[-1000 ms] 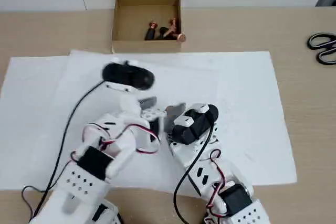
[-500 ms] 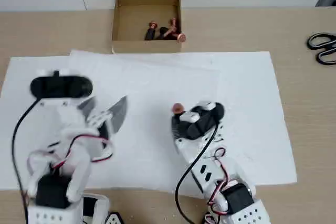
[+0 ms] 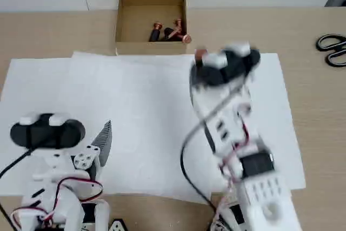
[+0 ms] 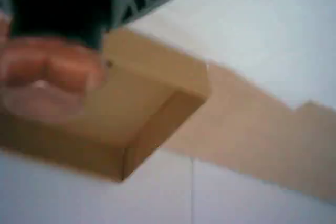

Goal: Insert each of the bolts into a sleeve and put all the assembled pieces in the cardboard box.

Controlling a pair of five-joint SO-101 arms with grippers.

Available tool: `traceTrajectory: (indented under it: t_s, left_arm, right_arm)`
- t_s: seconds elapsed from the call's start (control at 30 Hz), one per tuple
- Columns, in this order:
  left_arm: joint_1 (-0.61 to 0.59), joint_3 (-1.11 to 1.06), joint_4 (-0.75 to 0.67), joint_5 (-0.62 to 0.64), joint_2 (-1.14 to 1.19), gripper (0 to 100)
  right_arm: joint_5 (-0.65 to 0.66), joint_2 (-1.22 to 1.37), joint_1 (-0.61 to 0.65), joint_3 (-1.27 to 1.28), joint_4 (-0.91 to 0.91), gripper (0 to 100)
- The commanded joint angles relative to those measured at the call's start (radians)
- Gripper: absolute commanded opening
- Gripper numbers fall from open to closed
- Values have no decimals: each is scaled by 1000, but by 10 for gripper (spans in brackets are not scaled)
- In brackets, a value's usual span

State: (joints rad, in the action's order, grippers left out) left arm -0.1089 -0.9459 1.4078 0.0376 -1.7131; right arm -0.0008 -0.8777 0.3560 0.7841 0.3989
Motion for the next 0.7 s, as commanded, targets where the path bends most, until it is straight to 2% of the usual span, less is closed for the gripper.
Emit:
traceTrajectory:
  t_s: [0.0,0.23,0.67]
  left_arm:
    - [-8,-5,14,-6,-28,241]
    - [-8,-5,26,-6,-81,201]
    - [-8,-48,25,-6,-91,159]
  right_arm:
    - [14,394,-5,-296,-208,4]
    - [14,986,13,-720,-453,4]
    - [15,1730,70,-1343,-490,9]
